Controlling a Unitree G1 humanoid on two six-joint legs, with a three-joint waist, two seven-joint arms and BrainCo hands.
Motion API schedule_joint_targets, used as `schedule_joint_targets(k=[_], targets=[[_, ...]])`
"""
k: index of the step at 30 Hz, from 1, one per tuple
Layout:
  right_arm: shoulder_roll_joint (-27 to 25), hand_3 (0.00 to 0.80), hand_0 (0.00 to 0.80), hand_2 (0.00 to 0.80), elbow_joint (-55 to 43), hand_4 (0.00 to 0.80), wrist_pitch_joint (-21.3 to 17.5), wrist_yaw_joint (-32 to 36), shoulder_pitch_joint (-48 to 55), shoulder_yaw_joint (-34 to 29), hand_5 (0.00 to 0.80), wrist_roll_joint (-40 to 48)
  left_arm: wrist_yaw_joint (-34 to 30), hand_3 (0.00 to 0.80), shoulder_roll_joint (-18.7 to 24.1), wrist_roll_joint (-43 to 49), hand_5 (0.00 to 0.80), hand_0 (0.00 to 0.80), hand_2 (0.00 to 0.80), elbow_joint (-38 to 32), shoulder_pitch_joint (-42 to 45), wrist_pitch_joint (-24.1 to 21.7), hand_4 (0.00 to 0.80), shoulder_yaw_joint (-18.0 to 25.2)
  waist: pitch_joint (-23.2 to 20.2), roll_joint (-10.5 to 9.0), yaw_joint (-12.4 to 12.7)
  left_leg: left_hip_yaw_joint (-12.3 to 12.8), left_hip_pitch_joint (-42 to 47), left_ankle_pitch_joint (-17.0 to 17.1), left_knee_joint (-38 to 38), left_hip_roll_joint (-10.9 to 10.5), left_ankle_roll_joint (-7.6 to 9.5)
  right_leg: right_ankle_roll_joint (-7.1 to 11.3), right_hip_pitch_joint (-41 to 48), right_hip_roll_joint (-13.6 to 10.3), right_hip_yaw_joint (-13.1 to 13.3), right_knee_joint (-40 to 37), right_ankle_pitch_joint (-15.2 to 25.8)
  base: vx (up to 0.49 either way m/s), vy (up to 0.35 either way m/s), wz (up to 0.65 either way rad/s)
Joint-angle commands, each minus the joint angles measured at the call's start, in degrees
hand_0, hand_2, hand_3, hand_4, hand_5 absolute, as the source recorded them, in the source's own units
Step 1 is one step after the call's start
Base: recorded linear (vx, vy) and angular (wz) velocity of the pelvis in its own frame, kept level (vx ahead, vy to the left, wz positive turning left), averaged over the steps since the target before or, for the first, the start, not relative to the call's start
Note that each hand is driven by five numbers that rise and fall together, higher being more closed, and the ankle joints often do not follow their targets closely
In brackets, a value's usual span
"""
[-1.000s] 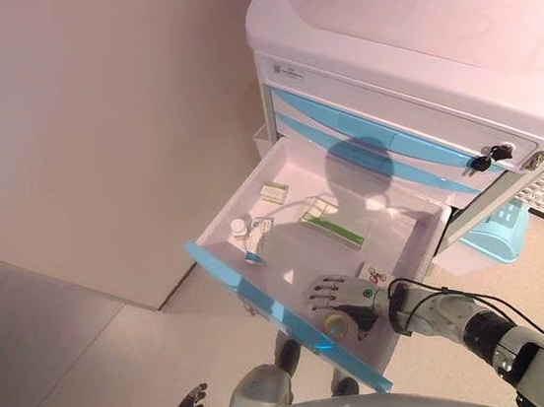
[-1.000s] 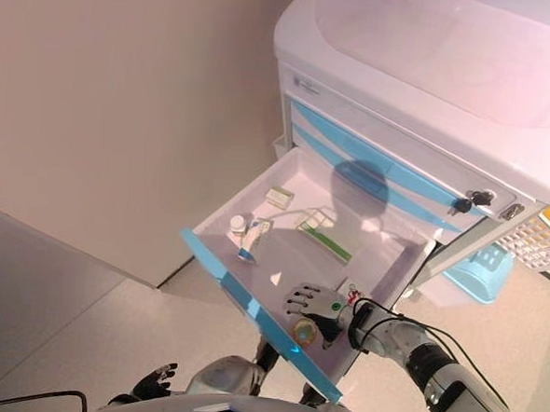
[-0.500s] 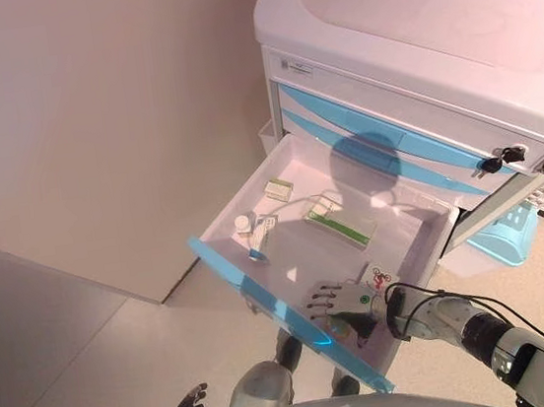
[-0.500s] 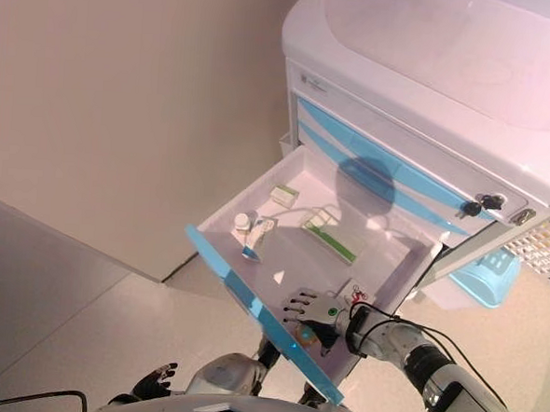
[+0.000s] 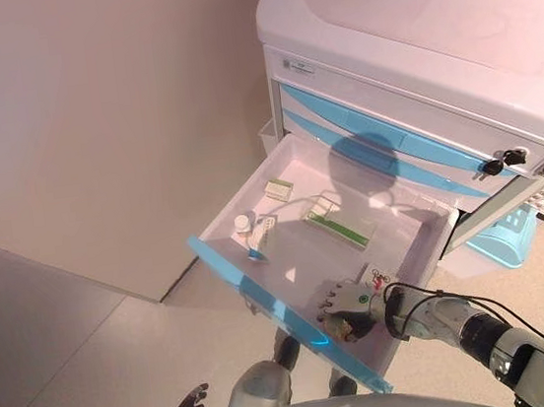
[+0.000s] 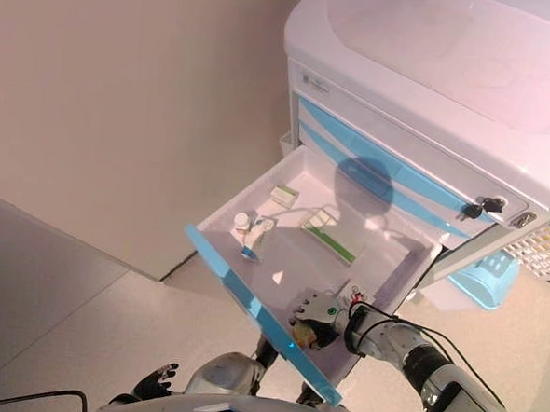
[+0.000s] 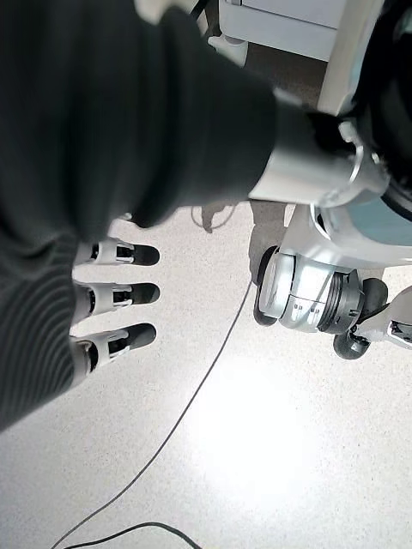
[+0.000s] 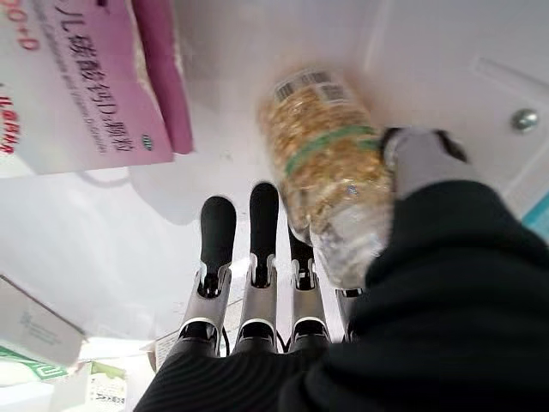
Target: Open the drawer and pick up the medicine
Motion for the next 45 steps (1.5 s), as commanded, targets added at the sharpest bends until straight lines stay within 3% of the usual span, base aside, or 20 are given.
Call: schedule_joint_targets(k=[1,9,15,18,22,25,27,30,33,34,38,42,45], targets=[[-0.2,0.8,0.8,0.8,-4.3,0.8,-1.1,-1.7,0.4,3.4,0.8,0.6,-0.1,0.0,-0.2,1.0,0.0,0.0,0.0,1.4,-1.1,-1.6,0.0,-1.8,0.1,-0.9,0.8,-0.1,0.9,-4.4,-1.4,-3.0,-0.68,3.13,1.9,-1.9,2.2,-0.1,0.4,0.0,0.0,0.0],[-1.3,0.8,0.8,0.8,-4.6,0.8,-0.4,-4.3,-0.4,2.8,0.8,-1.4,-0.2,0.0,0.0,1.5,0.0,0.0,0.0,1.6,-1.2,-1.2,0.0,-1.7,-0.2,-1.42,0.8,0.0,1.2,-4.7,-1.3,-3.0,-0.45,3.23,2.1,-1.7,2.5,-0.3,0.7,0.0,0.0,0.0],[-8.4,0.8,0.8,0.8,-16.3,0.8,0.4,-3.9,-2.5,-1.0,0.8,3.8,-0.2,0.0,0.9,1.6,0.0,0.0,0.0,0.8,-1.0,0.8,0.0,-0.7,-1.5,-2.3,-0.4,1.2,1.3,-3.8,-1.0,-2.5,0.14,3.65,2.3,-1.3,2.6,-1.1,2.9,-0.006,0.019,-0.01],[-13.1,0.8,0.8,0.8,-23.5,0.8,1.0,-3.5,-3.7,-5.5,0.8,8.6,-0.1,0.0,1.3,1.0,0.0,0.0,0.0,0.0,-0.6,1.6,0.0,-0.3,-2.0,-2.78,-1.5,2.2,1.7,-4.0,-1.0,-2.0,0.3,3.91,2.4,-1.1,3.7,-1.3,3.3,0.023,-0.01,-0.11],[-18.7,0.8,0.8,0.8,-34.5,0.8,0.7,-0.4,-5.1,-16.1,0.8,18.1,0.0,0.0,1.4,-0.3,0.0,0.0,0.0,-0.3,0.7,1.6,0.0,0.8,-2.6,-3.02,-3.3,3.9,2.6,-4.2,-1.3,-1.5,0.8,4.18,2.5,-0.6,5.6,-1.5,3.6,0.015,0.011,-0.23],[-20.5,0.8,0.8,0.8,-41.3,0.8,0.0,1.8,-6.9,-24.6,0.8,29.7,-0.1,0.0,1.4,-1.1,0.0,0.0,0.0,0.1,1.2,0.9,0.0,1.7,-2.9,-3.05,-4.6,5.1,3.4,-4.6,-1.4,-1.3,1.15,4.19,2.6,-0.3,7.1,-1.6,3.6,0.015,0.025,-0.3],[-20.1,0.8,0.8,0.8,-44.2,0.8,1.8,4.2,-8.9,-29.3,0.8,40.4,-0.3,0.0,1.4,-1.8,0.0,0.0,0.0,0.6,1.0,0.8,0.0,1.9,-3.1,-2.97,-5.4,5.6,3.7,-4.7,-1.4,-1.2,1.3,4.21,2.7,-0.2,7.7,-1.8,3.9,0.024,0.036,-0.17],[-19.9,0.8,0.8,0.8,-43.3,0.8,6.2,1.7,-14.2,-34.5,0.8,51.2,-0.6,0.0,1.6,-2.9,0.0,0.0,0.0,1.4,0.6,0.6,0.0,1.5,-3.4,-2.9,-5.7,6.3,4.7,-5.3,-1.3,-1.2,1.33,4.02,3.2,-0.1,8.5,-1.7,3.5,0.028,0.032,-0.2],[-20.8,0.8,0.8,0.8,-38.2,0.8,9.8,-2.0,-19.0,-37.6,0.8,55.8,-1.1,0.0,2.1,-3.5,0.0,0.0,0.0,1.2,0.2,1.4,0.0,0.9,-4.0,-2.98,-5.8,6.6,4.6,-5.6,-0.9,-1.2,1.36,4.07,3.3,-0.1,8.6,-1.7,3.4,0.022,0.034,-0.03],[-21.3,0.8,0.8,0.8,-35.6,0.8,12.6,-2.5,-21.3,-37.9,0.8,58.0,-1.4,0.0,2.4,-3.9,0.0,0.0,0.0,0.9,0.0,2.0,0.0,0.6,-4.1,-3.06,-5.6,6.8,4.6,-5.8,-0.7,-1.2,1.38,4.11,3.3,-0.2,8.7,-1.6,3.3,0.0,0.0,0.0],[-24.6,0.8,0.8,0.8,-26.8,0.8,17.9,-2.8,-27.0,-37.3,0.8,61.8,-2.1,0.0,3.4,-5.7,0.0,0.0,0.0,0.1,-0.3,3.3,0.0,-0.3,-4.2,-3.4,-5.0,6.7,4.9,-6.0,-0.4,-1.4,1.43,4.02,3.8,-0.3,8.6,-1.6,3.0,0.011,0.01,0.02],[-27.0,0.8,0.8,0.8,-18.3,0.8,20.9,-3.0,-30.8,-36.3,0.8,60.4,-2.2,0.0,4.1,-5.5,0.0,0.0,0.0,-0.1,-0.4,4.8,0.0,-1.4,-4.2,-3.78,-4.1,6.2,5.4,-6.2,-0.4,-1.6,1.41,3.88,4.4,-0.4,8.2,-1.7,2.9,0.036,0.003,0.1],[-28.9,0.8,0.8,0.8,-12.4,0.8,22.1,-2.4,-34.1,-31.7,0.8,54.4,-2.5,0.0,4.9,-5.5,0.0,0.0,0.0,-0.1,-0.8,6.4,0.0,-1.9,-4.3,-4.12,-3.2,5.4,5.4,-6.1,-0.6,-1.9,1.45,3.87,4.8,-0.5,7.7,-2.1,3.0,0.026,0.006,0.13]])
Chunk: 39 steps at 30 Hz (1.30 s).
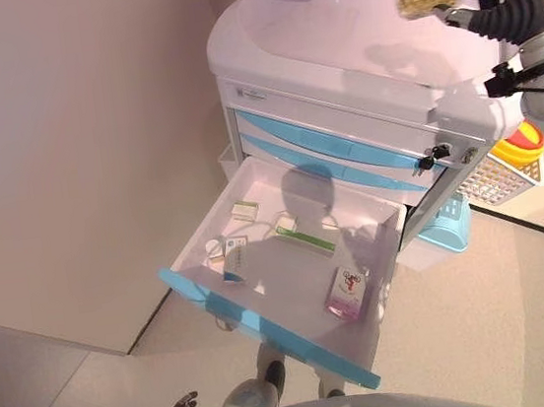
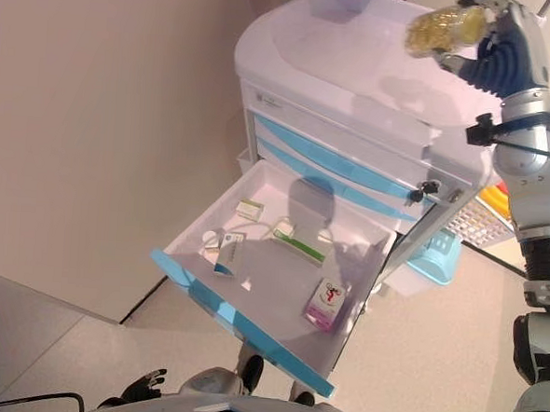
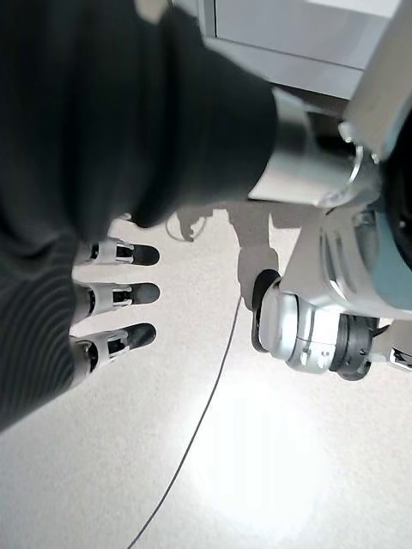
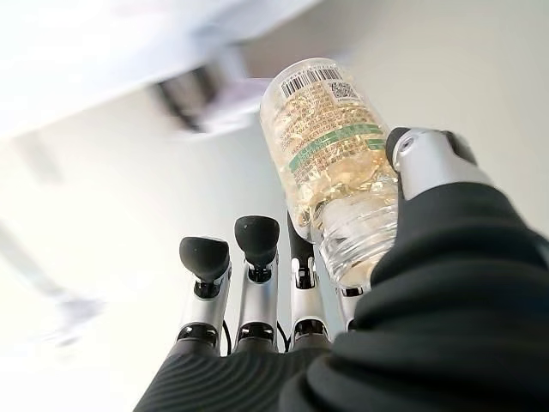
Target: Open the drawer and pick up the medicine
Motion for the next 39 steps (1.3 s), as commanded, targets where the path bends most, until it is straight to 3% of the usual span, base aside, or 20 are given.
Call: schedule_joint_targets(k=[1,10,13,27,28,29,30,39], targets=[[-4.6,0.8,0.8,0.8,0.8,0.8,1.0,-0.7,-6.7,5.3,0.8,-3.7,-0.5,0.0,3.5,-0.7,0.0,0.0,0.0,0.9,-1.6,1.5,0.0,-2.9,-2.5,-1.56,3.0,0.5,0.7,-5.7,0.4,-2.3,-0.03,3.37,0.8,-1.6,0.9,0.7,0.0,0.041,-0.003,0.16],[-9.5,0.8,0.8,0.8,18.5,0.8,7.4,7.5,-21.4,22.9,0.8,-9.1,-1.1,0.0,5.6,-2.4,0.0,0.0,0.0,-1.5,-1.3,2.2,0.0,-4.7,-1.3,-2.41,6.0,-1.4,0.2,-5.8,1.2,-2.7,-0.28,2.79,1.5,-1.7,-0.7,0.6,-0.3,0.021,0.004,0.13],[-10.3,0.8,0.8,0.8,23.7,0.8,7.7,11.5,-25.5,26.4,0.8,-9.2,-1.5,0.0,6.2,-2.4,0.0,0.0,0.0,-2.2,-1.0,1.9,0.0,-5.0,-1.0,-2.63,7.1,-2.2,-0.3,-5.4,1.0,-2.7,-0.42,2.71,1.4,-1.6,-1.4,0.3,-0.1,-0.002,-0.004,0.21],[-10.4,0.791,0.791,0.791,30.2,0.791,5.8,19.4,-28.3,30.5,0.791,-13.6,-2.1,0.0,6.8,-1.4,0.0,0.0,0.0,-3.5,0.0,2.0,0.0,-5.3,-0.4,-2.77,7.9,-2.4,-0.7,-4.6,0.4,-2.6,-0.76,2.78,1.0,-1.4,-2.1,-0.3,0.3,-0.003,0.001,0.06],[-10.3,0.515,0.515,0.515,30.3,0.515,5.6,19.9,-27.9,30.3,0.515,-14.1,-2.1,0.0,6.7,-1.3,0.0,0.0,0.0,-3.5,0.0,1.9,0.0,-5.3,-0.4,-2.75,7.8,-2.2,-0.7,-4.6,0.4,-2.5,-0.77,2.8,1.0,-1.5,-2.0,-0.3,0.3,0.0,0.0,0.0],[-10.3,0.129,0.129,0.129,30.3,0.129,5.6,20.4,-27.7,30.2,0.129,-14.4,-2.1,0.0,6.7,-1.3,0.0,0.0,0.0,-3.6,0.0,1.9,0.0,-5.4,-0.3,-2.7,7.7,-2.1,-0.7,-4.6,0.4,-2.5,-0.75,2.81,1.0,-1.5,-2.0,-0.2,0.3,0.0,0.0,0.0],[-10.3,0.0,0.0,0.0,30.3,0.0,5.6,20.5,-27.4,30.1,0.0,-14.1,-2.1,0.0,6.7,-1.2,0.0,0.0,0.0,-3.8,0.0,1.9,0.0,-5.4,-0.3,-2.69,7.6,-2.1,-0.7,-4.6,0.3,-2.5,-0.75,2.84,0.9,-1.4,-1.9,-0.2,0.3,0.0,0.0,0.0],[-10.9,0.0,0.0,0.0,28.2,0.0,4.3,16.1,-26.8,29.0,0.0,-11.9,-2.0,0.0,6.8,-1.3,0.0,0.0,0.0,-3.9,-0.1,1.4,0.0,-5.5,-0.3,-2.66,6.5,-0.5,-0.2,-4.9,0.3,-2.2,-0.58,3.38,0.8,-1.5,-0.9,-0.3,0.8,-0.001,0.0,0.0]])
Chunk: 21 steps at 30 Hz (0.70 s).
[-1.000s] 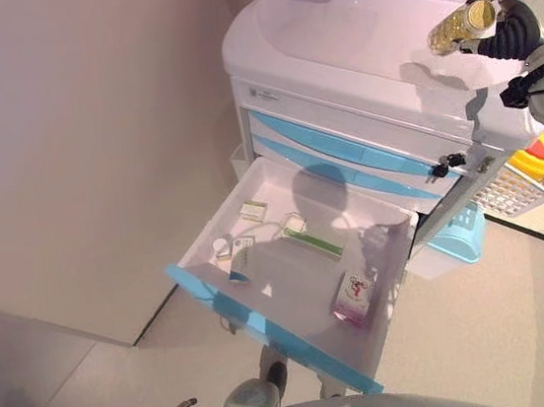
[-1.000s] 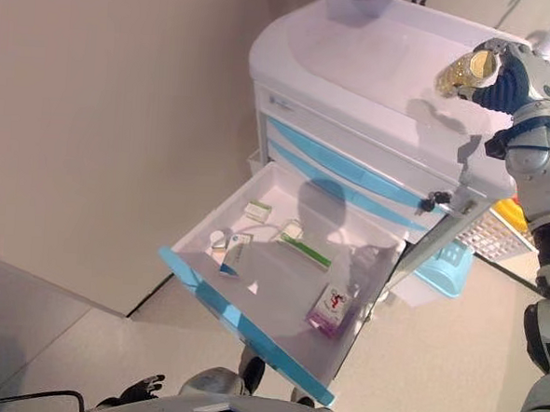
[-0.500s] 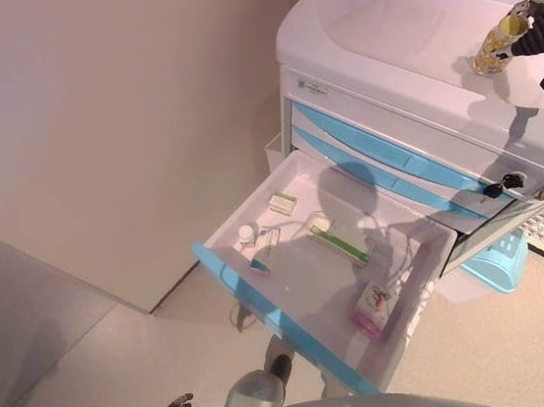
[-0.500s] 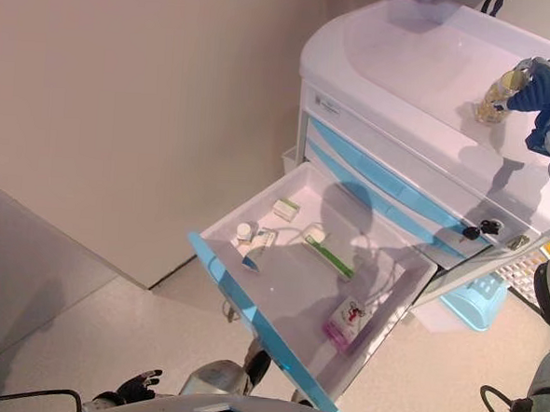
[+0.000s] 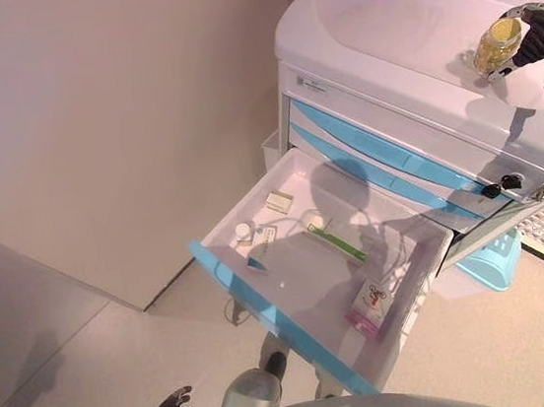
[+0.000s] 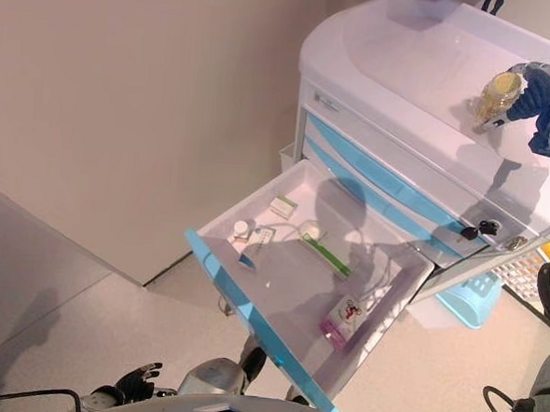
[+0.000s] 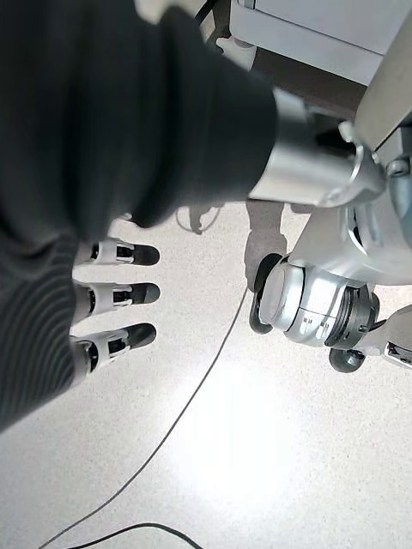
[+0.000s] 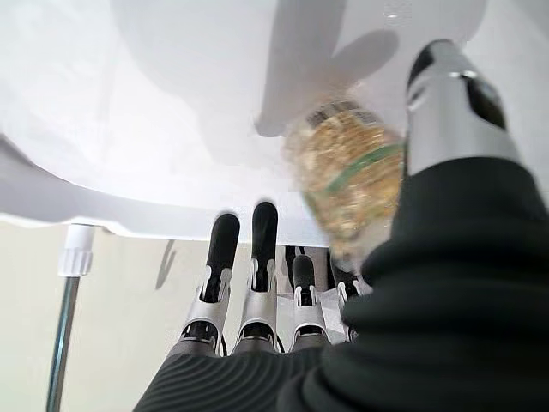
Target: Open the drawer and pick up the medicine
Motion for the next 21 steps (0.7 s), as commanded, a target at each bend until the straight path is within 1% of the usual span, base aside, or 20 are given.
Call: schedule_joint_targets(k=[1,6,8,11,14,18,21], targets=[[-5.4,0.0,0.0,0.0,-4.8,0.0,-1.1,-4.4,-3.1,2.8,0.0,1.7,0.1,0.0,2.5,-0.7,0.0,0.0,0.0,-0.4,1.1,-0.9,0.0,-2.1,-1.3,-1.11,0.4,4.3,0.9,-5.5,0.5,-1.2,-0.26,3.22,-1.1,-1.7,2.4,2.6,0.9,-0.006,-0.005,-0.04],[-6.5,0.0,0.0,0.0,-5.5,0.0,-1.3,-7.4,-3.5,2.8,0.0,2.6,-0.1,0.0,2.5,-0.8,0.0,0.0,0.0,-0.3,1.3,-0.9,0.0,-2.3,-1.6,-1.12,-0.3,5.2,1.4,-5.6,0.3,-1.0,-0.2,3.47,-1.0,-1.6,3.1,2.3,1.2,0.004,0.001,-0.06],[-7.0,0.0,0.0,0.0,-6.2,0.0,-0.3,-11.4,-3.4,2.0,0.0,4.9,0.0,0.0,2.5,-1.2,0.0,0.0,0.0,-0.5,1.4,-0.8,0.0,-2.7,-1.6,-1.03,-0.7,5.7,1.7,-5.7,0.1,-0.9,-0.13,3.64,-1.0,-1.6,3.4,2.1,1.4,0.002,-0.003,-0.13],[-7.4,0.0,0.0,0.0,-6.8,0.0,0.2,-15.6,-2.5,-0.9,0.0,8.0,0.0,0.0,2.4,-1.2,0.0,0.0,0.0,0.2,1.2,-1.1,0.0,-2.8,-1.7,-0.99,-1.2,6.4,1.7,-6.0,0.2,-0.9,-0.01,3.87,-1.2,-1.6,3.9,2.2,1.4,-0.011,-0.001,-0.09],[-7.4,0.0,0.0,0.0,-7.2,0.0,-1.0,-19.1,-0.8,-3.6,0.0,9.9,0.3,0.0,2.2,-1.0,0.0,0.0,0.0,0.9,1.1,-1.4,0.0,-2.8,-2.0,-0.89,-2.2,7.0,1.7,-6.4,0.4,-0.9,0.2,4.19,-1.6,-1.6,4.5,2.0,1.7,-0.024,0.006,-0.08],[-7.6,0.0,0.0,0.0,-9.2,0.0,-0.7,-19.1,1.6,-5.4,0.0,9.8,0.0,0.0,2.3,-1.2,0.0,0.0,0.0,0.7,0.8,-1.2,0.0,-2.7,-2.2,-0.78,-2.9,8.1,2.1,-6.6,0.3,-0.7,0.31,4.34,-1.6,-1.7,5.2,1.9,1.8,-0.011,0.005,-0.15],[-8.0,0.0,0.0,0.0,-10.8,0.0,0.6,-20.9,2.3,-6.1,0.0,14.0,0.0,0.0,2.3,-1.8,0.0,0.0,0.0,0.4,0.5,-1.1,0.0,-2.9,-2.2,-0.73,-3.8,9.2,2.5,-7.0,0.3,-0.5,0.41,4.39,-1.6,-1.7,5.8,1.8,1.9,-0.026,0.003,-0.14]])
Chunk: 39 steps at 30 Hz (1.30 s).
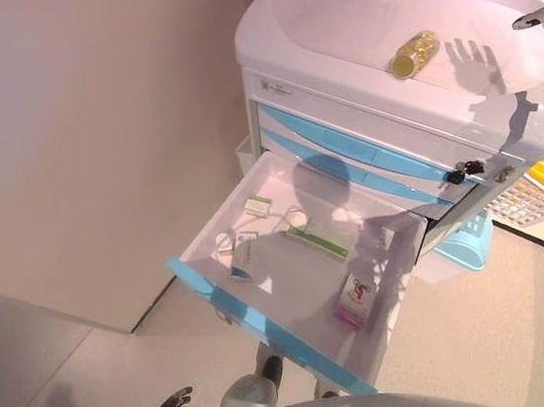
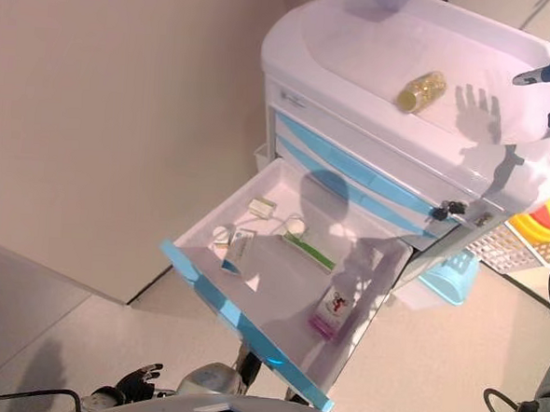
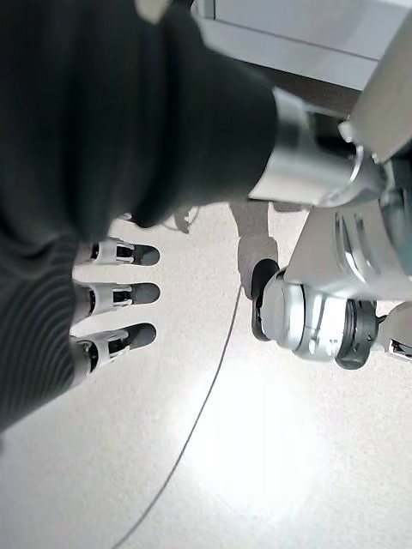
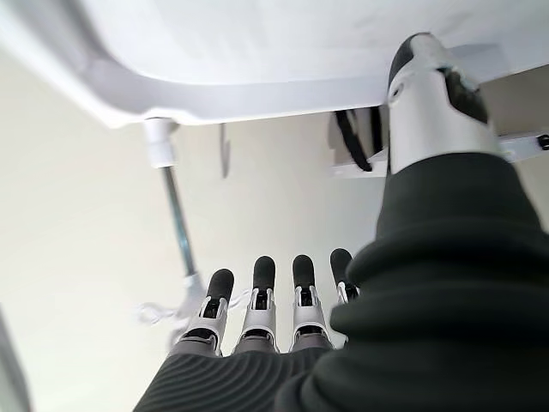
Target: Open the drawer and pick up the medicine
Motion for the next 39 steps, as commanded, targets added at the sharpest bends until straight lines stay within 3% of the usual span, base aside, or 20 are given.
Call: schedule_joint_targets(k=[1,6,12,16,18,25,31,35,39], targets=[[-5.2,0.0,0.0,0.0,-5.9,0.0,0.5,-5.1,-0.4,-0.2,0.0,7.6,0.1,0.0,2.2,-1.9,0.0,0.0,0.0,0.7,0.4,-1.2,0.0,-2.7,-2.3,-0.77,0.0,3.3,0.4,-7.1,2.1,-1.4,0.41,4.2,-1.4,-1.8,2.0,1.7,1.7,-0.04,-0.005,-0.13],[-4.6,0.0,0.0,0.0,-9.2,0.0,-2.3,-12.0,2.1,-7.6,0.0,21.6,-0.7,0.0,2.1,-1.8,0.0,0.0,0.0,1.3,0.2,-1.6,0.0,-3.0,-2.5,-0.5,-1.7,4.9,1.0,-7.8,2.2,-1.1,0.55,4.44,-1.6,-1.8,3.2,1.9,1.6,-0.048,0.0,-0.13],[-0.4,0.0,0.0,0.0,-13.9,0.0,-6.6,-15.0,15.1,-23.2,0.0,34.1,-2.2,0.0,1.2,-2.1,0.0,0.0,0.0,1.8,-0.1,-1.0,0.0,-2.6,-2.6,0.47,-4.6,6.9,1.7,-8.9,2.9,-1.1,0.98,4.66,-2.4,-1.8,5.4,3.1,1.2,-0.053,0.021,-0.18],[7.8,0.0,0.0,0.0,-17.4,0.0,-9.5,-12.5,31.5,-34.2,0.0,38.6,-1.1,0.0,0.1,-0.6,0.0,0.0,0.0,2.4,-0.5,-0.2,0.0,-1.9,-2.3,1.34,-7.3,8.4,2.1,-9.2,2.6,-0.8,1.34,5.03,-3.1,-1.6,7.6,3.3,1.5,-0.046,0.009,-0.32],[14.0,0.0,0.0,0.0,-19.7,0.0,-11.0,-12.7,40.8,-37.4,0.0,35.5,-0.8,0.0,-0.4,0.2,0.0,0.0,0.0,2.8,-0.8,0.1,0.0,-1.6,-2.1,1.53,-8.7,9.5,2.4,-9.3,2.3,-0.6,1.49,5.2,-3.3,-1.3,8.7,2.9,1.8,-0.034,-0.009,-0.38],[29.3,0.0,0.0,0.0,-15.7,0.0,-12.0,-4.2,60.1,-34.2,0.0,27.8,1.0,0.0,-2.6,-0.3,0.0,0.0,0.0,1.4,-1.7,1.2,0.0,-0.2,-1.7,1.98,-12.8,13.4,2.7,-10.1,2.6,0.3,1.79,5.53,-4.4,-0.8,11.0,2.4,2.8,-0.013,-0.003,-0.52],[40.0,0.0,0.0,0.0,-2.3,0.0,-12.4,6.5,67.7,-30.3,0.0,32.2,1.8,0.0,-4.0,0.5,0.0,0.0,0.0,3.2,-2.9,-1.5,0.0,0.2,-1.0,2.45,-15.2,15.0,2.4,-10.2,3.0,0.5,1.85,5.5,-5.5,-0.6,11.7,3.0,2.9,0.036,-0.013,-0.48],[44.0,0.0,0.0,0.0,4.0,0.0,-14.4,9.2,70.2,-28.6,0.0,31.4,2.4,0.0,-4.9,-0.1,0.0,0.0,0.0,4.4,-3.5,-3.9,0.0,0.4,0.4,3.39,-16.3,15.2,0.6,-10.1,4.4,0.4,2.34,5.21,-7.9,-0.7,12.3,5.4,2.2,0.012,0.007,-0.08],[44.4,0.0,0.0,0.0,6.6,0.0,-14.3,10.2,69.6,-25.9,0.0,27.4,2.7,0.0,-4.8,-1.6,0.0,0.0,0.0,4.6,-5.1,-6.5,0.0,-0.3,3.3,4.59,-17.3,15.2,-2.0,-9.7,5.3,0.6,2.84,4.67,-11.6,-0.6,12.7,8.1,1.6,-0.085,0.037,-0.19]])
